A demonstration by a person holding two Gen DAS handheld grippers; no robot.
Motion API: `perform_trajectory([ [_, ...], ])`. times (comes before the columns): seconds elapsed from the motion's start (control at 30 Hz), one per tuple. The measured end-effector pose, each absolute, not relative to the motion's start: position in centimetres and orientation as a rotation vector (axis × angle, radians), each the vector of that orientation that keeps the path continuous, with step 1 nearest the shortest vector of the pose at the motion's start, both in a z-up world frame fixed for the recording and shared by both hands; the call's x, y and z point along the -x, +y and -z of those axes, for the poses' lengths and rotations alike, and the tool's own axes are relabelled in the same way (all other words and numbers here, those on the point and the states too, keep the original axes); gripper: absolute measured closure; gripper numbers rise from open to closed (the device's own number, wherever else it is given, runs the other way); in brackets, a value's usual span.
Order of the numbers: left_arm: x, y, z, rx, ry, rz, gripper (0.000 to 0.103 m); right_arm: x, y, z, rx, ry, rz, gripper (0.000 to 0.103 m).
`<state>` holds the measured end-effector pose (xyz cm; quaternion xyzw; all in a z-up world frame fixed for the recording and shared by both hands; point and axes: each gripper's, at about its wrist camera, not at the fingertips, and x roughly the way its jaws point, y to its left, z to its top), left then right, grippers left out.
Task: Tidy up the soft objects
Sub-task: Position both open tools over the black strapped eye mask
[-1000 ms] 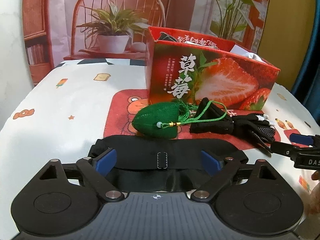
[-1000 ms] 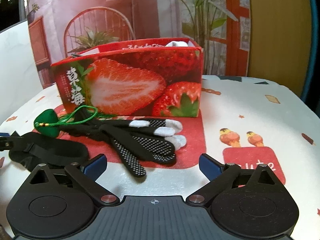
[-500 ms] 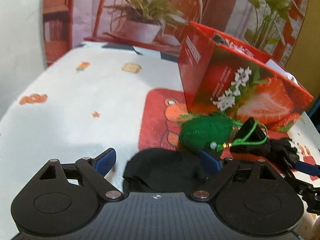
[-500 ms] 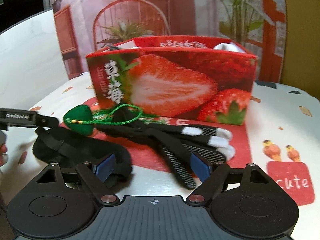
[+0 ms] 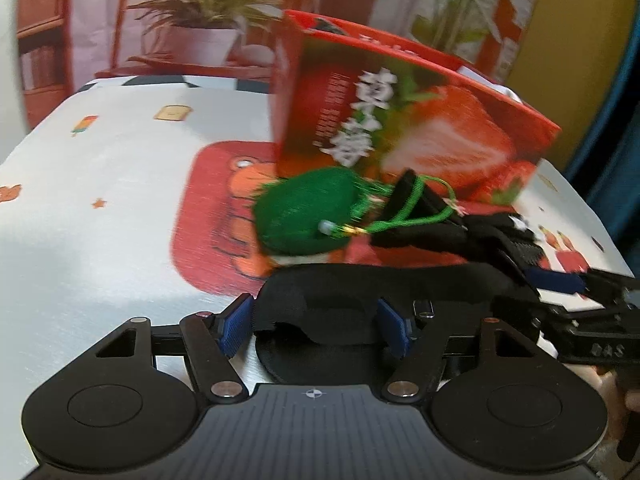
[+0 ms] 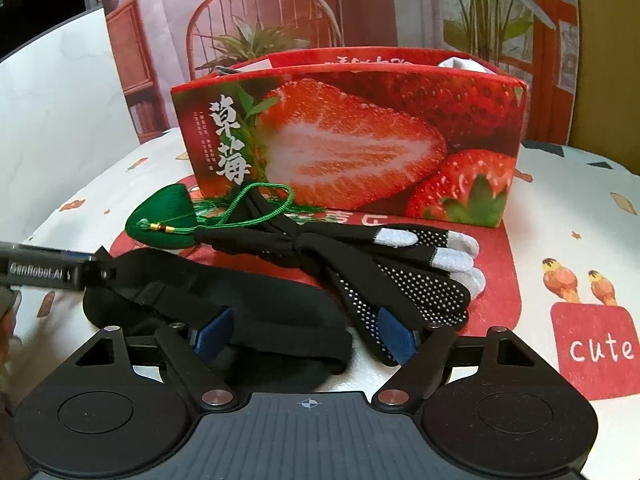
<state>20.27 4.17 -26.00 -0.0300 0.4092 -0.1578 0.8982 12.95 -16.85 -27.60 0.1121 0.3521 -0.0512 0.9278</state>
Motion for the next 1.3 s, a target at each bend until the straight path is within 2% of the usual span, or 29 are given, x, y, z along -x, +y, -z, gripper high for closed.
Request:
perform_trajectory([
  [1.3,-19.34,3.52,26.31,-0.004,0.806,0.331,0.034,-12.11,-17.74,28.08,-0.246,0.737,0.177,0.034],
])
